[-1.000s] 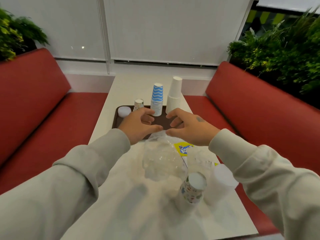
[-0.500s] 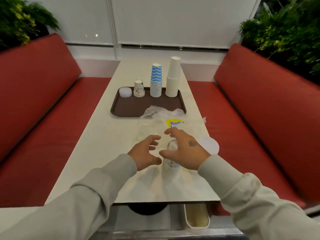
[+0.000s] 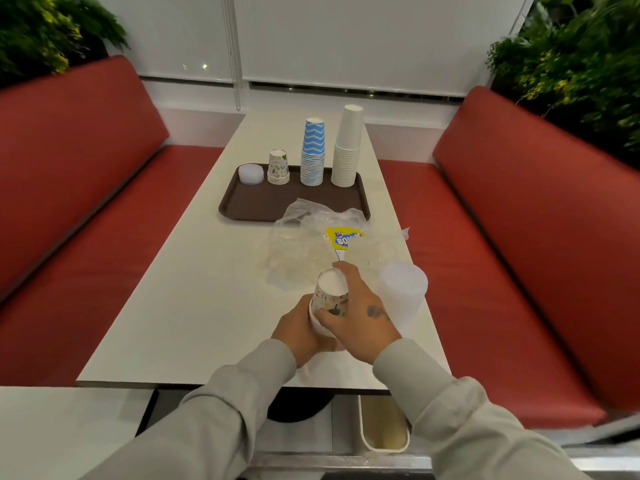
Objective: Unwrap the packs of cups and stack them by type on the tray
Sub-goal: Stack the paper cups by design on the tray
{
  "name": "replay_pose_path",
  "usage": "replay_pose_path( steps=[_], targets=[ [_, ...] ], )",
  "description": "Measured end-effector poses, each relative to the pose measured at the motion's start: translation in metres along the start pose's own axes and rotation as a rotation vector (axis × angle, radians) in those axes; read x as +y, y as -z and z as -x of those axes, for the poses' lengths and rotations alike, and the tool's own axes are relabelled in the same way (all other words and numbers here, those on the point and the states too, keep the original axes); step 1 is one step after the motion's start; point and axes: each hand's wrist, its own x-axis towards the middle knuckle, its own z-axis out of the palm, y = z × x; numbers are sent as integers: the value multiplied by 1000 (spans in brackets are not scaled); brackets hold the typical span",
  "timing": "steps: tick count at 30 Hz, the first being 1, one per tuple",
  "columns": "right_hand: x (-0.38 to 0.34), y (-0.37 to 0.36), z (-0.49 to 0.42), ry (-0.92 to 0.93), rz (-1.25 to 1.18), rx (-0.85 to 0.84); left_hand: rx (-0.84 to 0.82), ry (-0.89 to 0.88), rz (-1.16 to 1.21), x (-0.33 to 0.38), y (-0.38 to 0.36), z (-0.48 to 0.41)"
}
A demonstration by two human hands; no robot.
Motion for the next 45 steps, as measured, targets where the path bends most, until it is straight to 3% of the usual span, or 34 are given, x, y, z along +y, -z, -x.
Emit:
replay_pose_path(
  steps=[12,32,45],
  targets=[
    [2,5,-5,5,-27,-23,71,-18,-222,-2,-4,-3],
    [-81,20,-99,55,-124,1,176,-190,222,45,95,-29],
    [-135,-12,-177,79,-76,1,243,-188,238,42,176,-79]
  ],
)
